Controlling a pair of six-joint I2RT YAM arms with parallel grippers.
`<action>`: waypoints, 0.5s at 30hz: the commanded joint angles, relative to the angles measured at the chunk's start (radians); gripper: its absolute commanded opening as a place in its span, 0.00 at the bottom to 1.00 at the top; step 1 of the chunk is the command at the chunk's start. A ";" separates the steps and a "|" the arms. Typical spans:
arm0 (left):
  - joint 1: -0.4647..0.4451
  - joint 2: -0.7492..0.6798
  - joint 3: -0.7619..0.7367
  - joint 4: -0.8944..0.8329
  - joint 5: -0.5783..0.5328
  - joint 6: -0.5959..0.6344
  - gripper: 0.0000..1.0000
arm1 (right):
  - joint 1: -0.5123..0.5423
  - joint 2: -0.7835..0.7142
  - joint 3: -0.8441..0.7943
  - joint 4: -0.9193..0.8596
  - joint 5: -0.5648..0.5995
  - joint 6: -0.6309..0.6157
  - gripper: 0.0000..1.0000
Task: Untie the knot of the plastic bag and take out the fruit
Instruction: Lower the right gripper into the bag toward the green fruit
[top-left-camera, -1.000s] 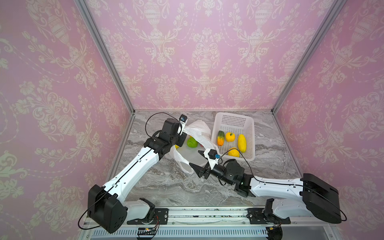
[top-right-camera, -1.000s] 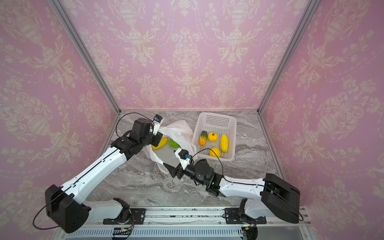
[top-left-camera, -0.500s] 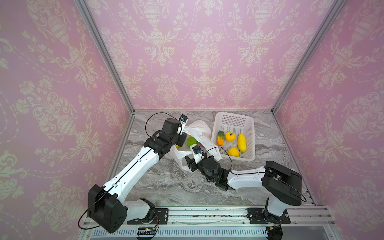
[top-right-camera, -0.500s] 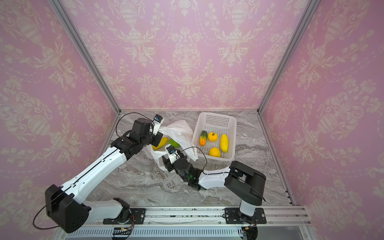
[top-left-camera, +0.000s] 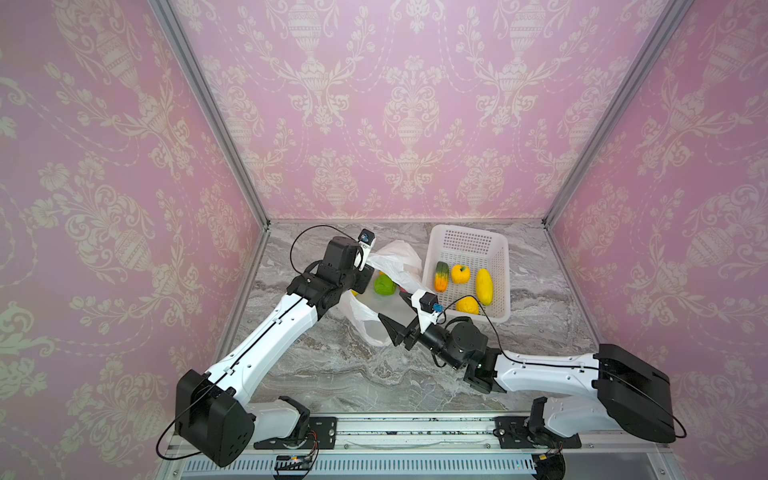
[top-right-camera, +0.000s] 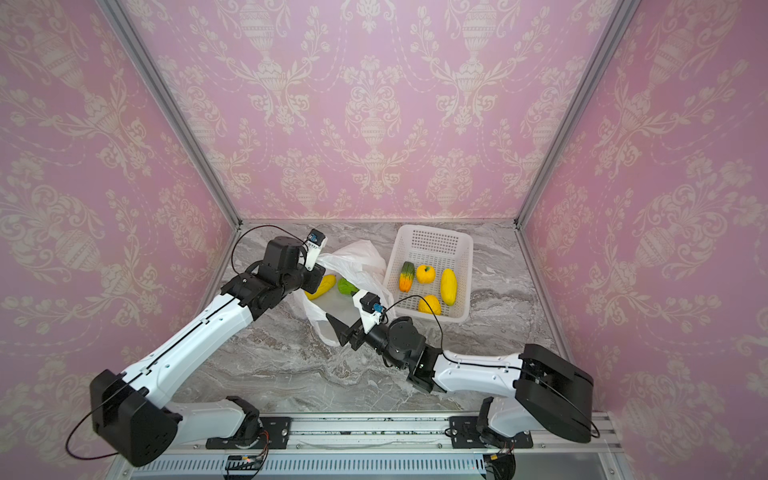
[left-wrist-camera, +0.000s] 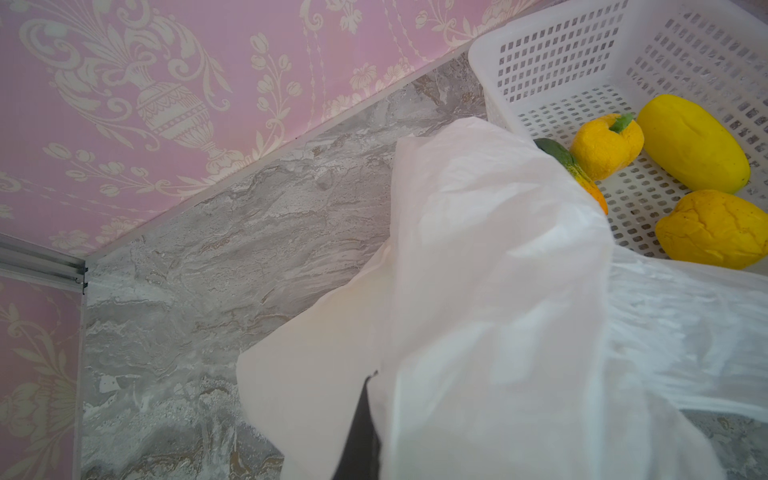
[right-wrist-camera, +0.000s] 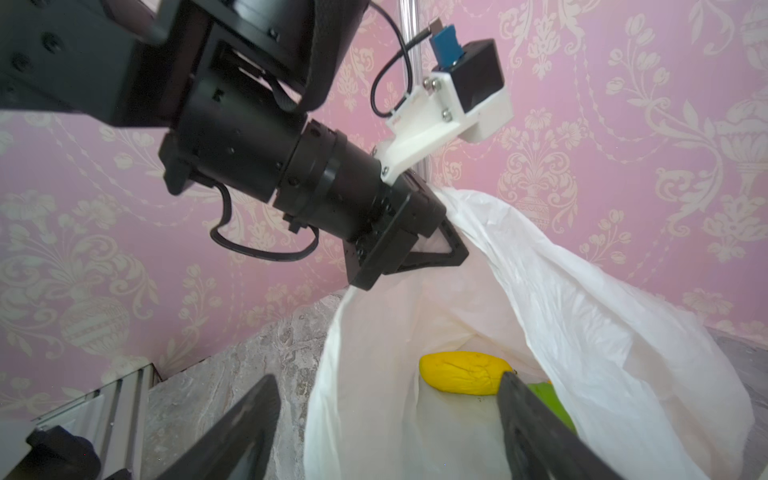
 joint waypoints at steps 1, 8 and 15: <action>0.007 -0.002 0.015 -0.003 0.019 -0.003 0.00 | 0.002 0.012 -0.001 -0.023 0.053 0.009 0.57; 0.007 -0.009 0.014 -0.001 0.014 -0.003 0.00 | -0.005 0.135 0.092 -0.075 0.083 0.000 0.35; 0.007 -0.006 0.021 -0.007 0.024 -0.004 0.00 | -0.007 0.335 0.206 -0.077 0.154 0.007 0.45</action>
